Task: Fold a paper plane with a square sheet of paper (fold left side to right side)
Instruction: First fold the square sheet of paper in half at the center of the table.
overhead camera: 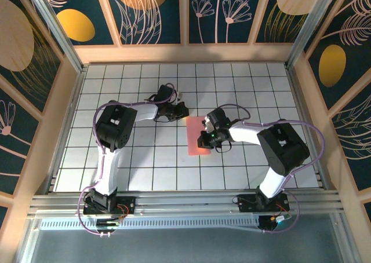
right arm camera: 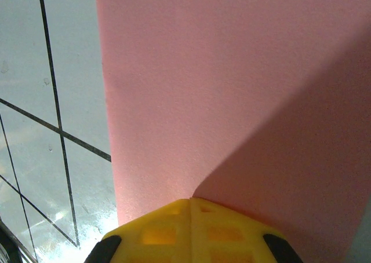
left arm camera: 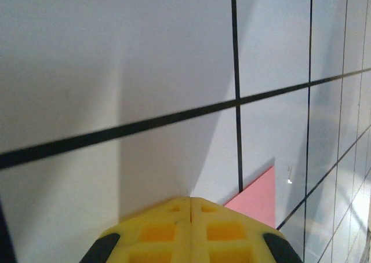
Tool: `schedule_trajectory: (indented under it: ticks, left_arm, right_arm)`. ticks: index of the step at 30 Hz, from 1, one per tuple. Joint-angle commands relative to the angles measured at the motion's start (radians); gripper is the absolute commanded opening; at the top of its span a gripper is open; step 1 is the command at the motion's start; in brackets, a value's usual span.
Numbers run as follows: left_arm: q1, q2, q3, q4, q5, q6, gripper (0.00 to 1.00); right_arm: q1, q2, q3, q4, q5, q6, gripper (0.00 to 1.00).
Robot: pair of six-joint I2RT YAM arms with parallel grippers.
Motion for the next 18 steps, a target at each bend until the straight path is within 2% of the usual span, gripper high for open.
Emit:
schedule_trajectory:
  ticks: [1,6,11,15,18]
  left_arm:
    - [0.029,0.044,0.012,-0.026,-0.099,0.039,0.0]
    - [0.029,0.014,0.006,-0.017,-0.096,0.043,0.01]
    - [0.029,-0.111,-0.05,-0.015,-0.144,0.065,0.03]
    - [0.029,-0.244,-0.155,-0.007,-0.157,0.068,0.04]
    - [0.023,-0.337,-0.275,0.043,-0.107,0.023,0.03]
  right_arm:
    - [0.005,0.07,-0.057,-0.117,0.144,0.009,0.0]
    - [0.008,0.064,-0.061,-0.093,0.125,0.032,0.0]
    - [0.014,0.031,-0.082,-0.027,0.106,0.092,0.0]
    - [0.02,0.01,-0.092,0.035,0.094,0.145,0.0]
    - [0.025,0.014,-0.078,0.053,0.1,0.156,0.0]
